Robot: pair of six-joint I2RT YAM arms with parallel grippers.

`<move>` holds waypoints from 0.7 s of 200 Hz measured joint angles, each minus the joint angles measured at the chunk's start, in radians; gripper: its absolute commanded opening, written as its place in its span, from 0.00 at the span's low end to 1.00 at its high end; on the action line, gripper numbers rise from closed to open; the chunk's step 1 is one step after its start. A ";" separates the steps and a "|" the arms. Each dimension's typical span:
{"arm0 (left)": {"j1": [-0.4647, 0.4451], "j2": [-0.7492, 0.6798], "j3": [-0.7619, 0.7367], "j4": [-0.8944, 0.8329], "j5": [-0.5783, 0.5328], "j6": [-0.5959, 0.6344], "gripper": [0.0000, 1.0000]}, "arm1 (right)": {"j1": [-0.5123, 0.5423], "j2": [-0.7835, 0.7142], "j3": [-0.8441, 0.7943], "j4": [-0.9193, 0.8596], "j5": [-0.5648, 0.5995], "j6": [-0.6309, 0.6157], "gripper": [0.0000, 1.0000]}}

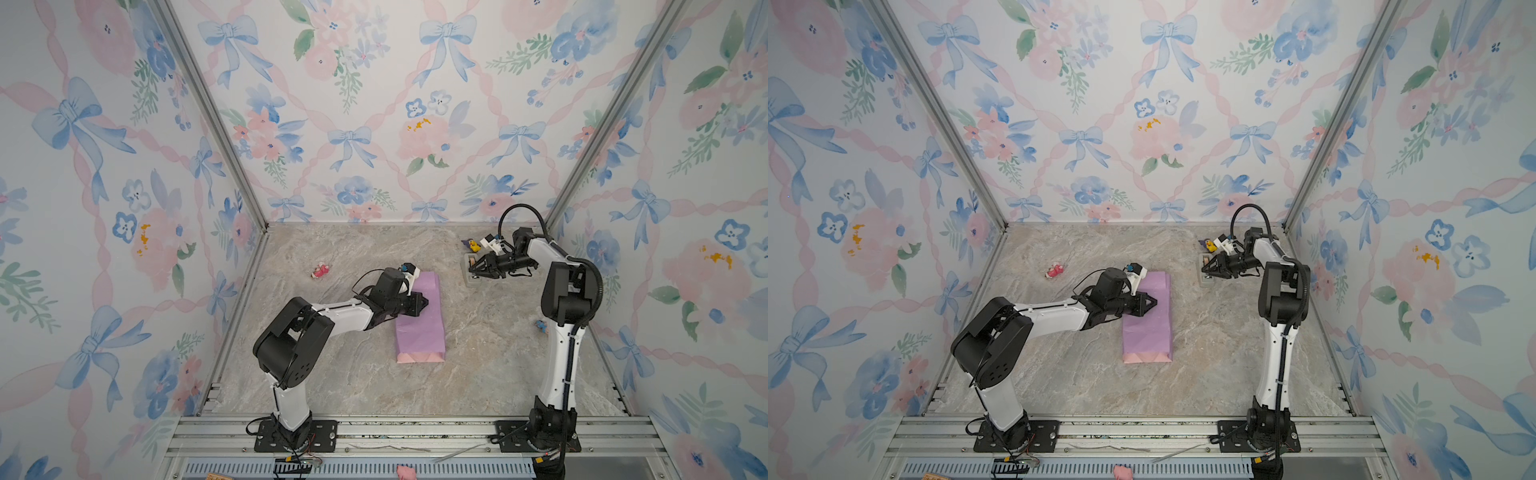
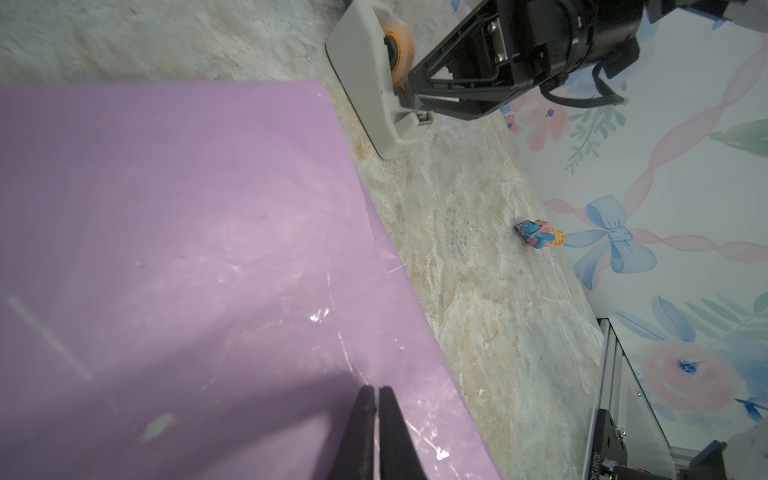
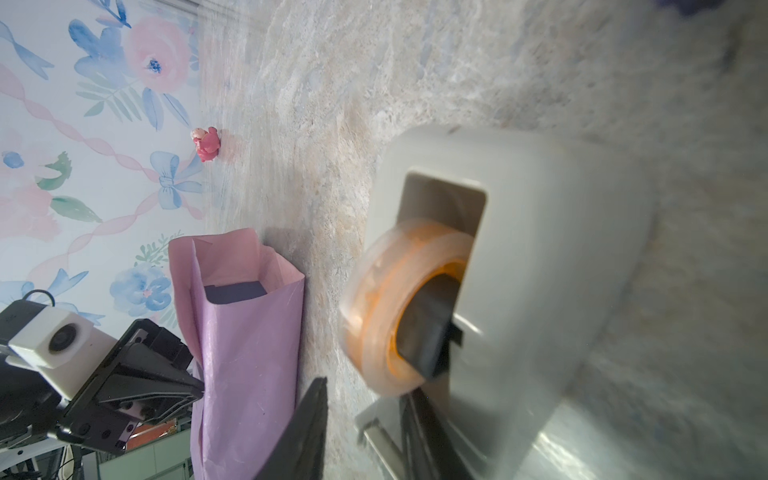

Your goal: Wrap the gift box in paper

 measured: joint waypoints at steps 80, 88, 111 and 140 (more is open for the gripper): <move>0.000 0.000 0.000 0.000 0.000 0.000 0.08 | -0.021 0.030 0.019 -0.030 -0.045 -0.022 0.14; 0.000 0.000 0.000 0.000 0.000 0.000 0.09 | -0.023 0.030 0.019 -0.034 -0.048 -0.021 0.12; 0.000 0.000 0.000 0.000 0.000 0.000 0.08 | -0.028 0.030 0.019 -0.042 -0.064 -0.015 0.07; 0.000 0.000 0.000 0.000 -0.001 0.000 0.09 | -0.031 0.029 -0.003 -0.022 -0.094 0.010 0.03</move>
